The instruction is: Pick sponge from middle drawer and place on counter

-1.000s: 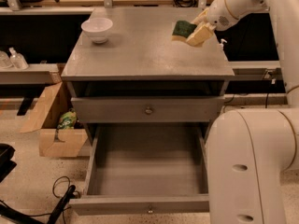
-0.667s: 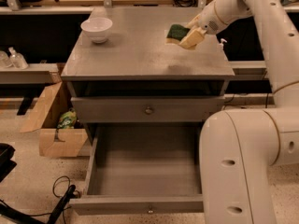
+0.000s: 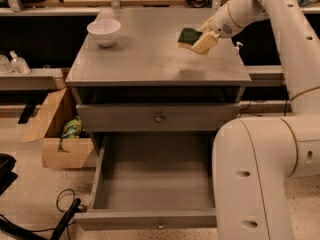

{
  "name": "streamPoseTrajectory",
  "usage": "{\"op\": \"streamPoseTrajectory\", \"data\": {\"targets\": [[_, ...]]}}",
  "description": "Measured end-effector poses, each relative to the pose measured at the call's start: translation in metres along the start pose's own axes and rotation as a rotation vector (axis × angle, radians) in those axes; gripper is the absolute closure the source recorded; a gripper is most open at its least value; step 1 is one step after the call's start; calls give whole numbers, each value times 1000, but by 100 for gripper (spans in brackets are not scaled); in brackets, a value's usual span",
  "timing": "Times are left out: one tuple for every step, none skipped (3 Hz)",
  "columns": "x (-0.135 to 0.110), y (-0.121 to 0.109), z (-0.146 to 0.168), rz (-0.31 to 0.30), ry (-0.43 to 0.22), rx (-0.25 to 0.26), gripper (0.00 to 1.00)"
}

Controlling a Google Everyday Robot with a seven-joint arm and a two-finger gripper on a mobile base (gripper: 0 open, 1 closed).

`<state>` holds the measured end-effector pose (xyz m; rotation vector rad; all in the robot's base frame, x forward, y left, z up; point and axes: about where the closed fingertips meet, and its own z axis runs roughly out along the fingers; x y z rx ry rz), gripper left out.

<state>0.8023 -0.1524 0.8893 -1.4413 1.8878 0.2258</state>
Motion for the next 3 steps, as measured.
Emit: {"op": "streamPoseTrajectory", "data": {"targets": [[0,1,4,1,0,-5,28],[1,2,11,3,1,-13,0],[1,2,11,3,1,-13,0]]}}
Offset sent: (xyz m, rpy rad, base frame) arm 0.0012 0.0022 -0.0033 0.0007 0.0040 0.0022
